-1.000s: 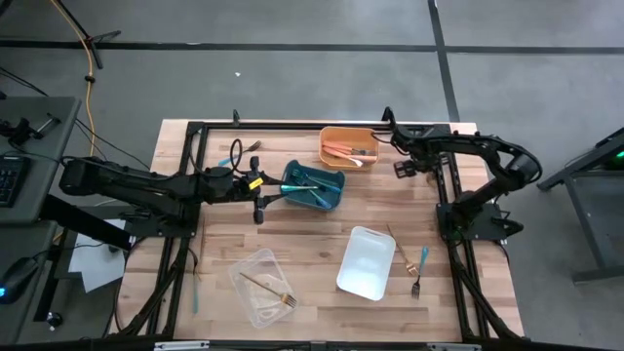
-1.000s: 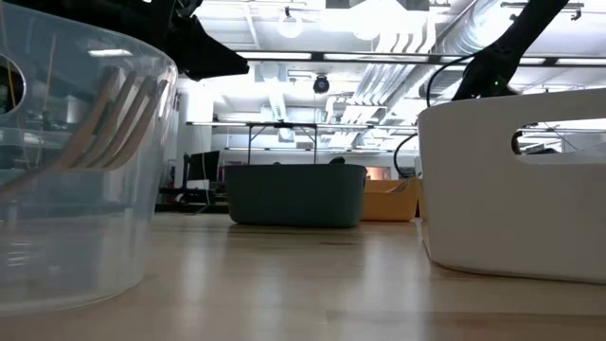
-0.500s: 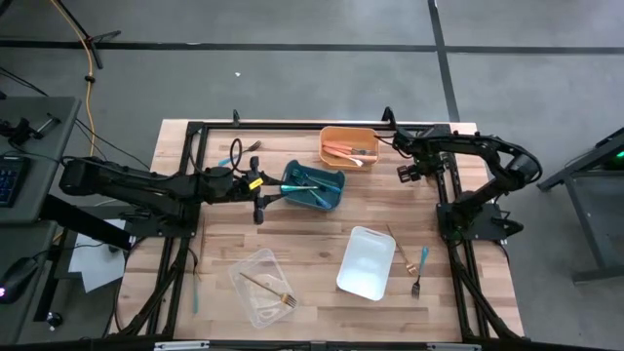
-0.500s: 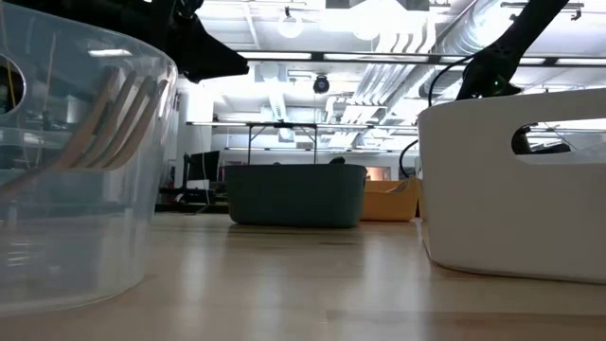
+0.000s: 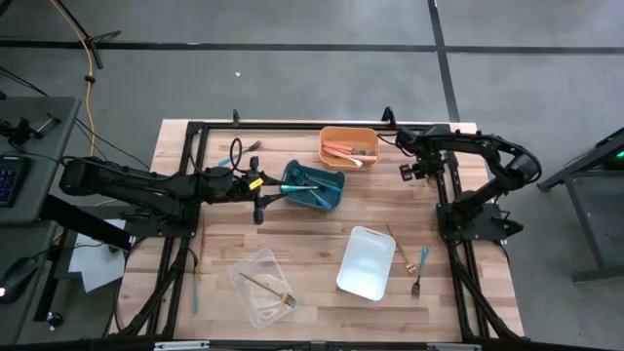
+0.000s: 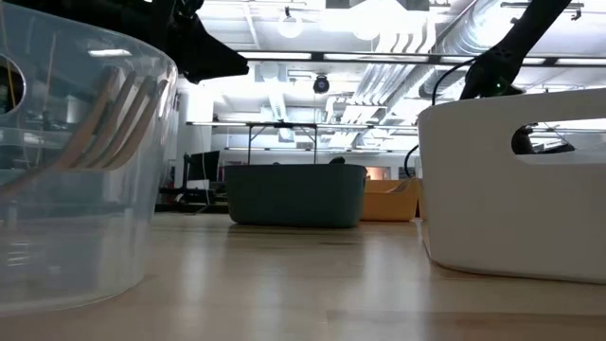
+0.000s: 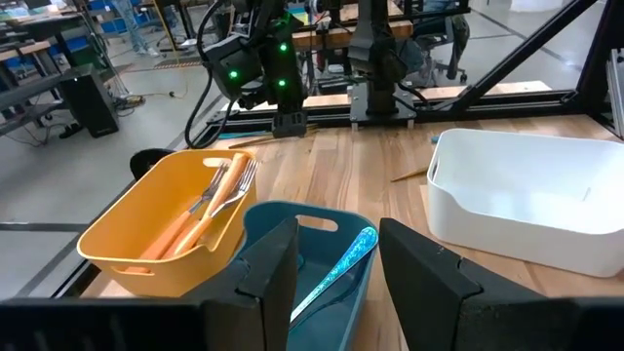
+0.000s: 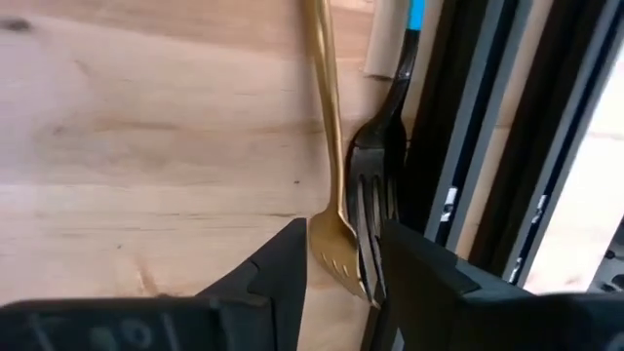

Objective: Sort silverware by color (type)
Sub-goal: Put the gold fork into the transparent bin

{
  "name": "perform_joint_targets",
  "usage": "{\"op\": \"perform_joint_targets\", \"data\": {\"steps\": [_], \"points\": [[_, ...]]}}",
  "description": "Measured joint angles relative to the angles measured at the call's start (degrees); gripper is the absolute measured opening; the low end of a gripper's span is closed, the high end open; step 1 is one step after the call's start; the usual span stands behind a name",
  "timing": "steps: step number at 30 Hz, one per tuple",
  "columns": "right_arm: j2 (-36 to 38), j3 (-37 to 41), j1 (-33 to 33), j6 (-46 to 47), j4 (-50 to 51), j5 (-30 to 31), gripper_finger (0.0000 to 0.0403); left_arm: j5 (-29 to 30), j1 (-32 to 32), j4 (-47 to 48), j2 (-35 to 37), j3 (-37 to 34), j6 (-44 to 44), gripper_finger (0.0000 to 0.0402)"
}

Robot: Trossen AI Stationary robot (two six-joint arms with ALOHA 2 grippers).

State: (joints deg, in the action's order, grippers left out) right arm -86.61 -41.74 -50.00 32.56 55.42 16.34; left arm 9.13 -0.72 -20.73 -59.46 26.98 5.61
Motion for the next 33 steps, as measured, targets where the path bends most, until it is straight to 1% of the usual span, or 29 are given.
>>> {"op": "perform_joint_targets", "data": {"steps": [7,16,18,22,27,30,33], "points": [[0.2,4.7,-0.2,-3.2,-4.0,-0.3,0.0124,0.0,0.0,0.2,0.0,0.0,0.0,0.0136],[-0.1,3.0,-0.2,-2.6,-3.4,-0.5,0.0119,0.0,0.0,0.2,0.0,0.0,2.1,0.0136],[-0.1,2.6,-0.2,-2.6,-3.4,-0.9,0.0110,0.0,0.0,0.2,0.0,0.0,2.1,0.0136],[-0.1,2.4,-0.2,-2.5,-2.9,-2.8,0.0079,0.0,0.0,0.2,0.0,0.0,2.1,0.0136],[-0.1,2.4,-0.2,-1.5,-2.5,-2.9,0.0046,0.0,0.0,0.2,0.0,0.0,2.1,0.0136],[0.0,2.3,-0.2,-1.5,-1.9,-2.6,0.0035,0.0,0.0,0.2,0.0,0.0,2.0,0.0136],[0.0,2.3,-0.2,-1.6,-1.6,-2.6,0.0032,0.0,0.0,0.2,0.0,0.0,2.0,0.0136]]}}
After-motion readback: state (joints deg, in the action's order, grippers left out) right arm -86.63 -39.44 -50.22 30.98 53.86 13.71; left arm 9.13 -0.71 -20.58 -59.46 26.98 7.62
